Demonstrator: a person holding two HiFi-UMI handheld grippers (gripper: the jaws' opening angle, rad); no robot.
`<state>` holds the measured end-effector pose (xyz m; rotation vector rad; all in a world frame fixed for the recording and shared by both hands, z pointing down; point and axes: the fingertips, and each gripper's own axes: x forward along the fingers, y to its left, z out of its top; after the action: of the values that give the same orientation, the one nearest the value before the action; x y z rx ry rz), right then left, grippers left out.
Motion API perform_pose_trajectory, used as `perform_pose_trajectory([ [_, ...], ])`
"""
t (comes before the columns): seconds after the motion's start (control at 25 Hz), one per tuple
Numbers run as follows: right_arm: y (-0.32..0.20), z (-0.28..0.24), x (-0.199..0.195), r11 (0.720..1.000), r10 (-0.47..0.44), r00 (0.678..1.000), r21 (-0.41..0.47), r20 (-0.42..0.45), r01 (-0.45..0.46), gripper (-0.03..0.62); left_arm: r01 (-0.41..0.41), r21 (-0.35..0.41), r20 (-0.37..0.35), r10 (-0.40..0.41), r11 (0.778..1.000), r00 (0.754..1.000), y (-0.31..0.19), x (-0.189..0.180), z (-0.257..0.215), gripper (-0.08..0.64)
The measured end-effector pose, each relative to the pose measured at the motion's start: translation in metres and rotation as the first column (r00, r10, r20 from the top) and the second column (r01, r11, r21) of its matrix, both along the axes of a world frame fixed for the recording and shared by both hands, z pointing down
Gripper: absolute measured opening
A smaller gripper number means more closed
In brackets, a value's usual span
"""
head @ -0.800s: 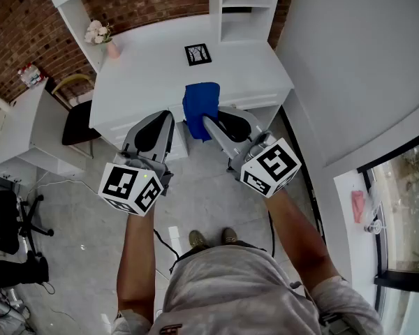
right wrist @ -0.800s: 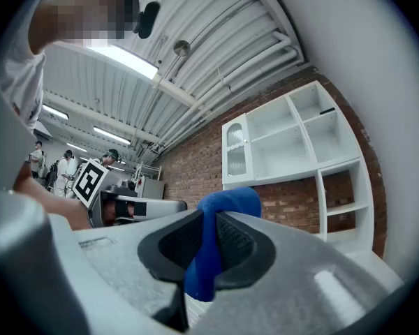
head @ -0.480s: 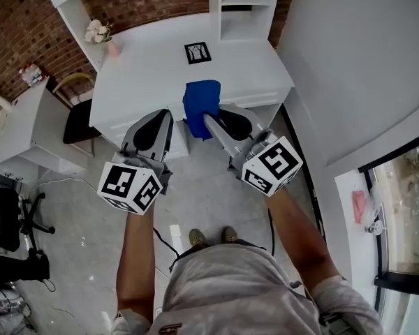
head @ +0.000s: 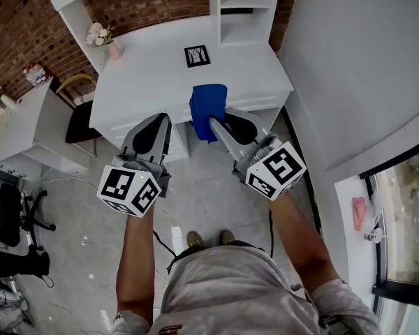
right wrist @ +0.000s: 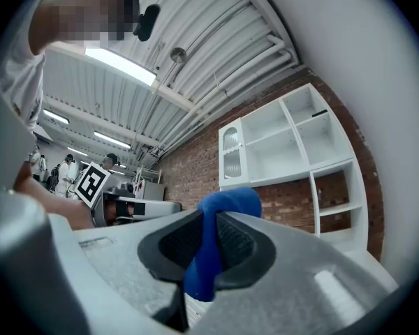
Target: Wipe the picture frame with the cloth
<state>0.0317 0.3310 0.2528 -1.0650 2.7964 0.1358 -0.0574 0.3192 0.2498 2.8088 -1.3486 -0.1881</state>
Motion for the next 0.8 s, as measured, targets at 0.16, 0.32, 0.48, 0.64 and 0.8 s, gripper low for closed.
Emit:
perform_pose_trajectory([
  [0.16,0.002,0.005,0.021,1.0,0.002,1.0,-0.005,0.0,-0.002,0.044,0.024,-0.008,-0.008,-0.024,1.0,1.0,0.001,0.011,0.004,0.0],
  [0.32,0.003,0.005,0.04,1.0,0.007,1.0,0.01,-0.008,-0.007,0.044,0.038,-0.006,0.003,-0.038,0.999,0.999,0.001,0.022,0.006,0.0],
  [0.48,-0.002,0.005,0.054,1.0,0.009,1.0,0.012,-0.004,-0.009,0.044,0.043,-0.004,0.016,-0.043,0.999,0.999,-0.002,0.031,0.005,0.0],
  [0.64,-0.006,0.005,0.058,1.0,0.006,1.0,0.012,-0.003,-0.006,0.044,0.047,-0.002,0.02,-0.047,0.999,0.999,-0.008,0.033,0.003,0.0],
  [0.8,-0.019,0.008,0.055,1.0,0.005,1.0,0.012,-0.016,-0.005,0.044,0.051,0.007,0.012,-0.051,0.999,0.999,-0.026,0.028,0.002,0.0],
])
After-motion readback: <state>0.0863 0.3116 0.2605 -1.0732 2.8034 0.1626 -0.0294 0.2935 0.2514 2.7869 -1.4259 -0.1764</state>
